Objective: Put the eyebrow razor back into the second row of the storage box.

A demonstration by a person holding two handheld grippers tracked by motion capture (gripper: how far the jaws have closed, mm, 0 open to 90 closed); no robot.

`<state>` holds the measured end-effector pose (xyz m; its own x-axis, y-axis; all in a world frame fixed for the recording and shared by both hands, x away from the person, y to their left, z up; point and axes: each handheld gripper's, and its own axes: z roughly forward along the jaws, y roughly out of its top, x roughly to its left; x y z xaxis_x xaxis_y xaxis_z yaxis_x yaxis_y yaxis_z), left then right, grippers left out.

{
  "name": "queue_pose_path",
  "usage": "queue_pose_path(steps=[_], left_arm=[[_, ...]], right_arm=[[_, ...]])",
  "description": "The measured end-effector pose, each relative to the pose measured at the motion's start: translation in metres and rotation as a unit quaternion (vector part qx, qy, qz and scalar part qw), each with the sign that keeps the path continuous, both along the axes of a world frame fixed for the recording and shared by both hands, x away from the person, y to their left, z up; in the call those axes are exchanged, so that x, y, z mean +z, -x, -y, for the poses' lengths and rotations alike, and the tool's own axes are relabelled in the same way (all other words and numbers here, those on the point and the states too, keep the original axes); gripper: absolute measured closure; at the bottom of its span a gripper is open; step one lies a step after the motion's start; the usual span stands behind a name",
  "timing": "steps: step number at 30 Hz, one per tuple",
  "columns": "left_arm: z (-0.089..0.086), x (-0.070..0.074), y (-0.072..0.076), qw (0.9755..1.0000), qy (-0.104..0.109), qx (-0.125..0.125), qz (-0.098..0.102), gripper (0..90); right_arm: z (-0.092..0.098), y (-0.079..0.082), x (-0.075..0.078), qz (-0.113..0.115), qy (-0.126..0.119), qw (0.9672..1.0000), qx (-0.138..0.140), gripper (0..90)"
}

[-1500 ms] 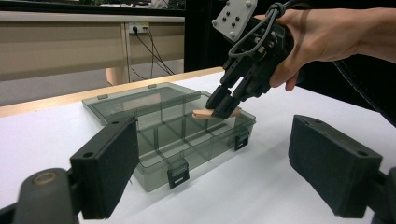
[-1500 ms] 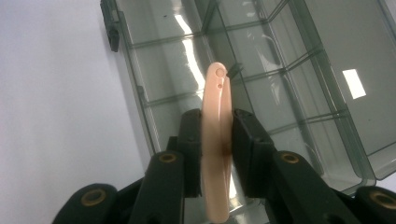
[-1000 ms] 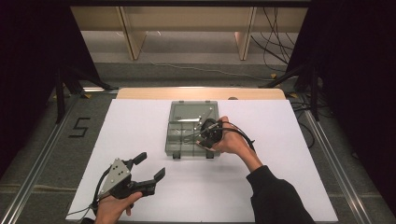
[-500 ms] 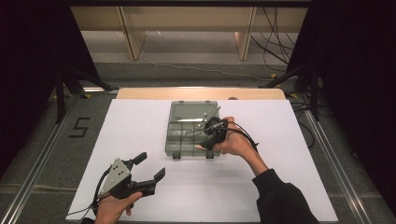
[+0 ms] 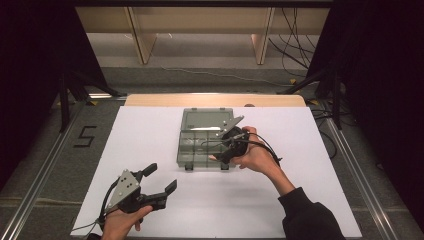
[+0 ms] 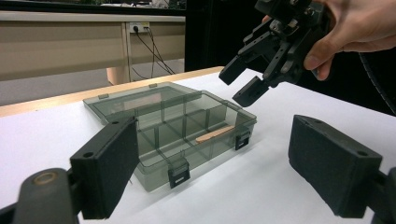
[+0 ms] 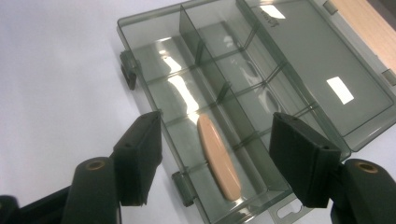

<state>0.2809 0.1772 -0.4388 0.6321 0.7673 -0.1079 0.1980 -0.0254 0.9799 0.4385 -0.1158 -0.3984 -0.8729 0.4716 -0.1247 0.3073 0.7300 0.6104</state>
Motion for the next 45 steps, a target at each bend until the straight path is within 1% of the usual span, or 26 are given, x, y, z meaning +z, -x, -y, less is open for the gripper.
queue_pose_path(steps=[1,2,7,8,12,13,14,15,16,17,18,19,20,21,22,25,26,27,31,32,34,36,37,38,40,45], left_arm=[[0.0,0.0,0.0,1.0,0.0,0.0,0.0,15.9],[0.0,0.0,0.0,1.0,0.0,0.0,0.0,15.9],[0.0,0.0,0.0,1.0,0.0,0.001,0.0,15.9],[0.0,0.0,0.0,1.0,0.0,0.0,0.0,15.9],[0.0,0.0,0.0,1.0,0.0,0.001,0.0,15.9],[0.0,0.0,0.0,1.0,0.0,0.001,0.0,15.9],[0.0,0.0,0.0,1.0,0.0,0.001,0.0,15.9],[0.0,0.0,0.0,1.0,0.0,0.001,0.0,15.9],[0.0,0.0,0.0,1.0,-0.001,0.0,0.0,15.9],[0.0,0.0,0.0,1.0,-0.001,0.0,0.0,15.9],[0.0,0.0,0.0,1.0,0.0,0.001,0.0,15.9],[0.0,0.0,0.0,1.0,0.0,0.001,0.0,15.9],[0.0,0.0,0.0,1.0,0.0,0.001,0.0,15.9],[0.0,0.0,0.0,1.0,0.0,0.001,0.0,15.9],[0.0,0.0,0.0,1.0,0.0,0.001,0.0,15.9],[0.0,0.0,0.0,1.0,0.0,0.001,0.0,15.9],[0.0,0.0,0.0,1.0,0.0,0.001,0.0,15.9],[0.0,0.0,0.0,1.0,0.0,0.001,0.0,15.9],[0.0,0.0,0.0,1.0,0.0,0.0,0.0,15.9],[0.0,0.0,0.0,1.0,0.0,0.001,0.0,15.9],[0.0,0.0,0.0,1.0,0.0,0.001,0.0,15.9],[0.0,0.0,0.0,1.0,0.0,0.0,0.0,15.9],[0.0,0.0,0.0,1.0,0.0,0.0,0.0,15.9],[0.0,0.0,0.0,1.0,-0.001,0.0,0.0,15.9],[0.0,0.0,0.0,1.0,0.0,0.0,0.0,15.9],[0.0,0.0,0.0,1.0,-0.001,0.0,0.0,15.9]], right_arm=[[0.0,0.0,0.0,0.0,0.0,1.0,0.0,35.4],[0.003,0.001,0.002,0.005,-0.007,1.0,0.001,34.9],[0.007,0.007,0.004,0.003,-0.021,0.9997,-0.009,34.2],[0.01,0.009,0.005,0.011,-0.03,0.9994,-0.01,33.7],[0.018,0.016,0.008,0.019,-0.05,0.9985,-0.011,32.8],[0.018,0.016,0.008,0.019,-0.05,0.9985,-0.011,32.8],[0.022,0.018,0.009,0.025,-0.062,0.9977,-0.012,32.2],[0.024,0.02,0.01,0.024,-0.066,0.9974,-0.015,31.8],[0.027,0.021,0.01,0.029,-0.071,0.997,-0.015,31.5],[0.027,0.021,0.01,0.029,-0.071,0.997,-0.015,31.5],[0.031,0.025,0.011,0.017,-0.083,0.9962,-0.019,31.2],[0.031,0.025,0.011,0.017,-0.083,0.9962,-0.019,31.2],[0.034,0.027,0.011,0.019,-0.096,0.9949,-0.022,30.3],[0.034,0.027,0.011,0.019,-0.096,0.9949,-0.022,30.3],[0.037,0.03,0.01,0.027,-0.104,0.9939,-0.025,29.0],[0.039,0.034,0.01,0.027,-0.111,0.993,-0.03,28.2],[0.041,0.036,0.009,0.028,-0.126,0.9912,-0.029,27.9],[0.041,0.038,0.01,0.026,-0.127,0.9911,-0.031,27.6],[0.043,0.042,0.011,0.029,-0.133,0.9903,-0.026,27.1],[0.046,0.044,0.011,0.034,-0.144,0.9886,-0.03,26.7],[0.048,0.046,0.012,0.034,-0.146,0.9882,-0.032,26.1],[0.05,0.047,0.013,0.04,-0.155,0.9865,-0.034,25.9],[0.05,0.047,0.013,0.04,-0.155,0.9865,-0.034,25.9],[0.053,0.049,0.013,0.037,-0.161,0.9856,-0.036,25.6],[0.055,0.051,0.012,0.037,-0.165,0.9849,-0.037,24.9],[0.059,0.054,0.01,0.037,-0.172,0.9837,-0.039,24.0]])
